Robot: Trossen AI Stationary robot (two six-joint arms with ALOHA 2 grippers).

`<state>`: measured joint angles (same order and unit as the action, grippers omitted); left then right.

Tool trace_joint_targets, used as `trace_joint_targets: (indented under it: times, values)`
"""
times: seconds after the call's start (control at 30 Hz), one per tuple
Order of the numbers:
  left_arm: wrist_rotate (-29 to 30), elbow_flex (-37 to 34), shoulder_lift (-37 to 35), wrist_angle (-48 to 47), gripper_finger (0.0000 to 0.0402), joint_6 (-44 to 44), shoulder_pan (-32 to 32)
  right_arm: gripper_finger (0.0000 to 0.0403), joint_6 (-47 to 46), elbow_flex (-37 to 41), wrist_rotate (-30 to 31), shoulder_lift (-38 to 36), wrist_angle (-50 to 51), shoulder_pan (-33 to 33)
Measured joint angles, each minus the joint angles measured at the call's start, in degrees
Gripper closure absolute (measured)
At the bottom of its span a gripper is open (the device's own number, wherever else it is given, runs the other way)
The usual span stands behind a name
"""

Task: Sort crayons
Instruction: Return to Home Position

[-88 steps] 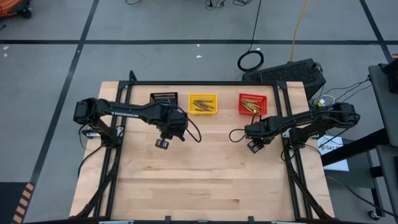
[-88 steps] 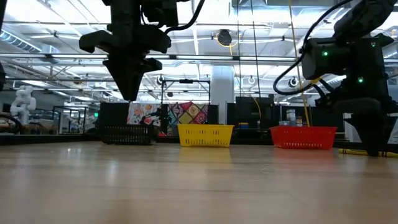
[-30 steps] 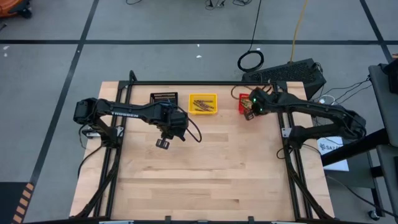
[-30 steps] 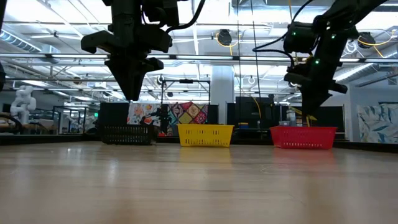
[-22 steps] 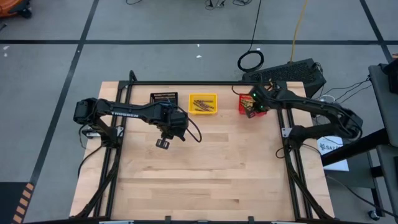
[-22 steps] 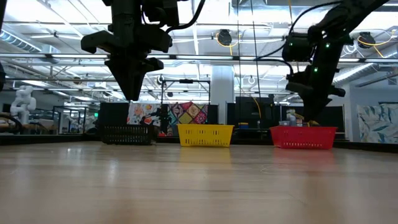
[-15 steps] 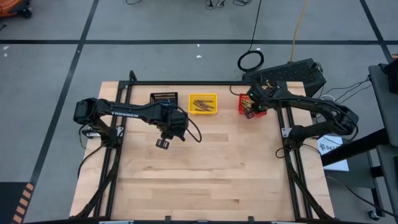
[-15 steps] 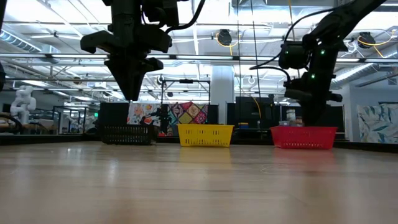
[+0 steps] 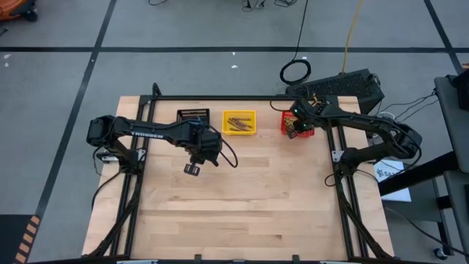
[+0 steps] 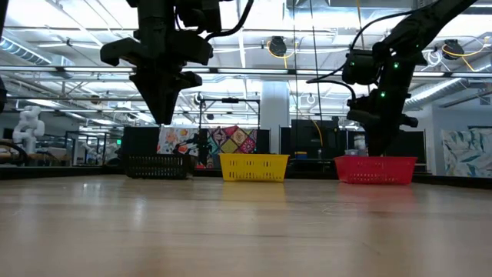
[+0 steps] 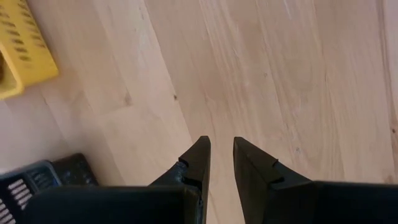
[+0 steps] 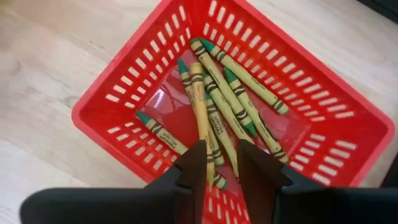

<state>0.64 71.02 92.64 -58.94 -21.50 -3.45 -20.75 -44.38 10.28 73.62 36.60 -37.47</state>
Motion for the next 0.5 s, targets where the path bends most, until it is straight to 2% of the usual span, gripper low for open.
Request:
trace_joint_targets:
  times: [0.07,0.27,0.4,0.5]
  values:
    - [-0.6,0.0,0.0,1.1,0.0338,0.0,0.0,0.0326,-2.6,0.0,-0.5,-0.8,0.4,0.0]
    - [-7.1,-2.6,-4.0,7.5,0.0338,2.9,0.1,0.0326,-6.3,0.0,-8.6,-7.3,-0.2,2.9]
    - [-6.8,-6.5,-10.5,12.7,0.0338,5.8,0.3,0.0326,-1.4,0.0,-9.7,-14.4,-1.7,6.1]
    - [-6.4,-9.9,-17.0,17.5,0.0338,8.0,0.3,0.0326,4.3,0.0,-16.9,-20.4,-2.4,7.6]
